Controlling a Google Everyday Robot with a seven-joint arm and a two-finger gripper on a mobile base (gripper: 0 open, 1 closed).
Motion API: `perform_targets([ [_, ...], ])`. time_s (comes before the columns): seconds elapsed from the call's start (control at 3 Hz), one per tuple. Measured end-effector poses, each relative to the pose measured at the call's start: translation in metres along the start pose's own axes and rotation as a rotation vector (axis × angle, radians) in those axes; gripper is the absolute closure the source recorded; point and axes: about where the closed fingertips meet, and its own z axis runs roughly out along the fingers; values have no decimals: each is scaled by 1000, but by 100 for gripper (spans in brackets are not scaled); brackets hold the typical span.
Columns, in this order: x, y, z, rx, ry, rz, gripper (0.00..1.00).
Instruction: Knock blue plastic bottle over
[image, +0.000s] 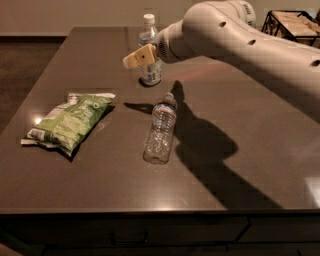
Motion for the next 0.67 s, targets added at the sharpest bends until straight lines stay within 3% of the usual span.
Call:
perform_targets([
  [0.67,-15,-21,23,46,-58,47,0],
])
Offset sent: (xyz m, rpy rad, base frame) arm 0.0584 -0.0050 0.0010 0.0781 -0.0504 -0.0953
